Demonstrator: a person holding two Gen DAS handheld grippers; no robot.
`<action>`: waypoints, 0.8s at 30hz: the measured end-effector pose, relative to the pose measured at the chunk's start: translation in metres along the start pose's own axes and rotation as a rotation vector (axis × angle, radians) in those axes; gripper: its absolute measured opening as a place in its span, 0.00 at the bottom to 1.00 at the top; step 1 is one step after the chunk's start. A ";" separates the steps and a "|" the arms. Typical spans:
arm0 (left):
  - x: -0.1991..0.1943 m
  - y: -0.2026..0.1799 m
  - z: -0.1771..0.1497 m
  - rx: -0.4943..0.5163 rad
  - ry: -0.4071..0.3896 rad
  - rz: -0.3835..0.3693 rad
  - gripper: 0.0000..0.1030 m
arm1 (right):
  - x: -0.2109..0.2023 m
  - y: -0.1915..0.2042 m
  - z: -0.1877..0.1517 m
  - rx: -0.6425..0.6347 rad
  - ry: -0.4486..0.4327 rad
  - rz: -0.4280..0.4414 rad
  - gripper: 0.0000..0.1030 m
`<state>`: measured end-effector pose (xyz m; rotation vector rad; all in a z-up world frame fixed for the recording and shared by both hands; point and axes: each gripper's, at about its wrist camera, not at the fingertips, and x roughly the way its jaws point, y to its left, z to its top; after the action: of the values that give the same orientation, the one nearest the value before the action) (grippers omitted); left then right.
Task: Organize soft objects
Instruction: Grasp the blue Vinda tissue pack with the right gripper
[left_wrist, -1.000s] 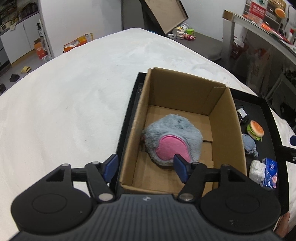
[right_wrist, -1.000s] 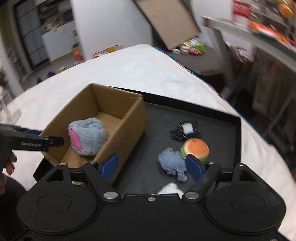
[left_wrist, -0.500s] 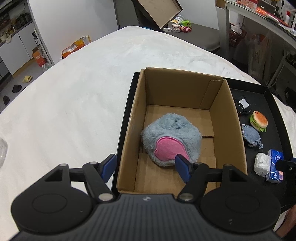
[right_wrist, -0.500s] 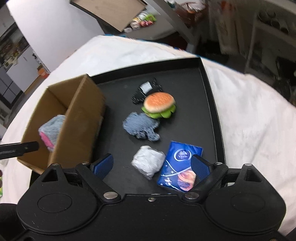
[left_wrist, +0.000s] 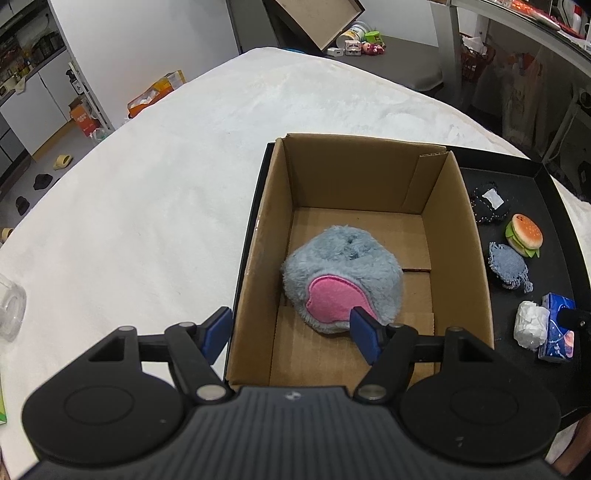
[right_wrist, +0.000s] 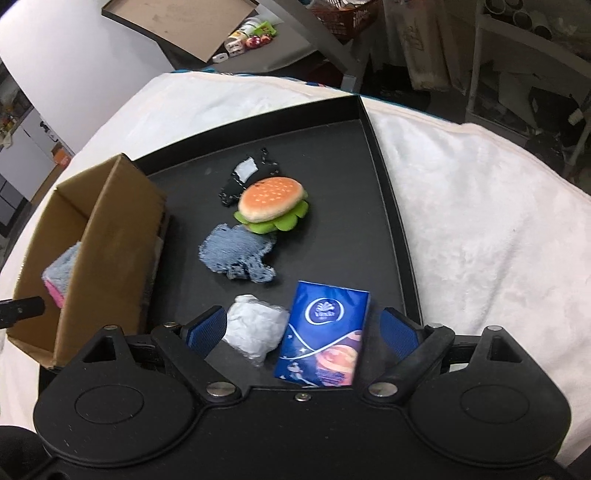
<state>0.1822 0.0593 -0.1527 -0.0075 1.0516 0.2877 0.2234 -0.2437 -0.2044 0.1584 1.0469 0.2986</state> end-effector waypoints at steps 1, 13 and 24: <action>0.000 0.000 0.000 0.002 0.002 0.000 0.67 | 0.001 -0.001 -0.001 0.001 0.003 -0.006 0.86; 0.001 -0.003 0.001 0.014 0.013 0.008 0.67 | 0.025 -0.007 -0.006 -0.003 0.082 -0.071 0.71; 0.005 0.004 -0.004 0.014 0.026 0.001 0.67 | 0.023 0.007 -0.010 -0.075 0.061 -0.094 0.51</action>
<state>0.1802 0.0643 -0.1583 0.0019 1.0790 0.2823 0.2242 -0.2300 -0.2265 0.0327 1.0982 0.2589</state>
